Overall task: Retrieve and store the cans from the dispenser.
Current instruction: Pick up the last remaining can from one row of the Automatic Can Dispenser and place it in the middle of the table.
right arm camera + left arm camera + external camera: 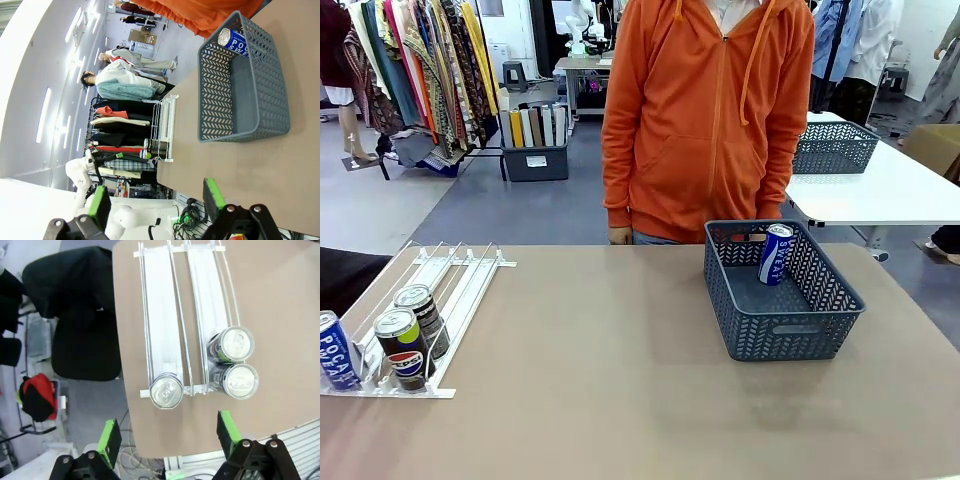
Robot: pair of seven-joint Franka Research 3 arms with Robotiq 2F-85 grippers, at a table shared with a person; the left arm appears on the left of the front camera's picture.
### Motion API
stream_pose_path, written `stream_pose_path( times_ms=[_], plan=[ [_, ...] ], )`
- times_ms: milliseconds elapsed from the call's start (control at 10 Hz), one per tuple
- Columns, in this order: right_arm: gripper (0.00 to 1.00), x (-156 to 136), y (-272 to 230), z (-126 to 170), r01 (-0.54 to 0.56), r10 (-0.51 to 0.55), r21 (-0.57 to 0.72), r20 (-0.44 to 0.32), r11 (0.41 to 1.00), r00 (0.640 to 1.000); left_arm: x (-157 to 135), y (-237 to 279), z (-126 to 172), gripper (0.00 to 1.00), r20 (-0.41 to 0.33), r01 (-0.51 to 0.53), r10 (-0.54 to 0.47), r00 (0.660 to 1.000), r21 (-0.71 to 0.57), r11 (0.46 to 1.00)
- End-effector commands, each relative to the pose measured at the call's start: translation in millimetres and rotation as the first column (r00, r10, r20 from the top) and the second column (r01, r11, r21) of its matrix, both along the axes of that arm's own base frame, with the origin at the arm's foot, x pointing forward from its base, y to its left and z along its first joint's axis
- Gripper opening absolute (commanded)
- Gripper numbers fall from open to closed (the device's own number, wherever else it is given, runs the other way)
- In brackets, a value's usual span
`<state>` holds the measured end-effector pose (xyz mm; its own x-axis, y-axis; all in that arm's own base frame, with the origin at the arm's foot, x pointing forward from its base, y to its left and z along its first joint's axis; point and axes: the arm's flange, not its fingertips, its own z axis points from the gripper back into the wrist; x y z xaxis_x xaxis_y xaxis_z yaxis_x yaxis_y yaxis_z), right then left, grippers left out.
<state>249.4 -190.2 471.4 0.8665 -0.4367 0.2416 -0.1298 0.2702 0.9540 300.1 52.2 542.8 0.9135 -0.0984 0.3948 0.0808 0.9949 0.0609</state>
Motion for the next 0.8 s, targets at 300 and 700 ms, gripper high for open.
stream_pose_path(
  times_ms=[300,700],
  plan=[
    [1.00,2.5,0.9,3.9,0.008,-0.008,0.019,0.019,1.000,1.000,42.6,14.2,-69.0,1.00,-0.198,-0.121,0.102,0.975,-0.089,0.989],
    [1.00,2.5,0.9,3.9,0.008,-0.008,0.019,0.019,1.000,1.000,65.3,2.2,-105.7,1.00,-0.270,-0.151,0.127,0.955,-0.070,0.986]
  ],
)
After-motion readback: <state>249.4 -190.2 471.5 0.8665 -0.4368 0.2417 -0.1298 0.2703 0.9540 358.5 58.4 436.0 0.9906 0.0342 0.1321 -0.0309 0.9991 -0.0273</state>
